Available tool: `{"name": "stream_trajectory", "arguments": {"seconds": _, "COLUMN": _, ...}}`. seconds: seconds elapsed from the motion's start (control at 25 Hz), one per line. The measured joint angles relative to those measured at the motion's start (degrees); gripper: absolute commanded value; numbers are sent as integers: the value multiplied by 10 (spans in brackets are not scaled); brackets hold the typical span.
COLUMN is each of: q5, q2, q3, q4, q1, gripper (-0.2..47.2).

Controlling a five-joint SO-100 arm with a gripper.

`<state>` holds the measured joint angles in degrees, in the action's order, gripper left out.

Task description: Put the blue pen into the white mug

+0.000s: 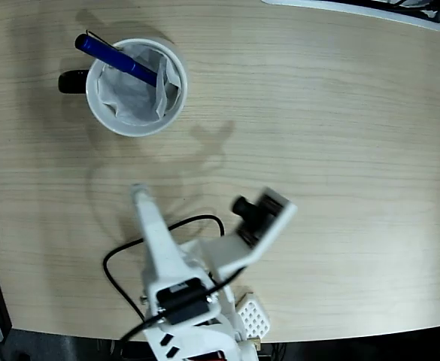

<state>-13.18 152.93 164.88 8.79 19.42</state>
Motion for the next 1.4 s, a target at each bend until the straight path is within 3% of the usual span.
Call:
{"name": "stream_trajectory", "arguments": {"seconds": 0.2, "q5": 114, "q2": 81, "q3": 82, "q4": -21, "q1": -94, "gripper": 0}}
{"name": "stream_trajectory", "arguments": {"seconds": 0.48, "q5": 208, "q2": 158, "q3": 113, "q4": -203, "q1": -193, "gripper": 0}}
{"name": "stream_trajectory", "arguments": {"seconds": 0.68, "q5": 215, "q2": 243, "q3": 113, "q4": -402, "q1": -213, "gripper": 0}}
{"name": "stream_trajectory", "arguments": {"seconds": 0.92, "q5": 215, "q2": 334, "q3": 113, "q4": -550, "q1": -207, "gripper": -1}}
{"name": "stream_trajectory", "arguments": {"seconds": 1.4, "q5": 134, "q2": 363, "q3": 103, "q4": -721, "q1": -212, "gripper": -1}}
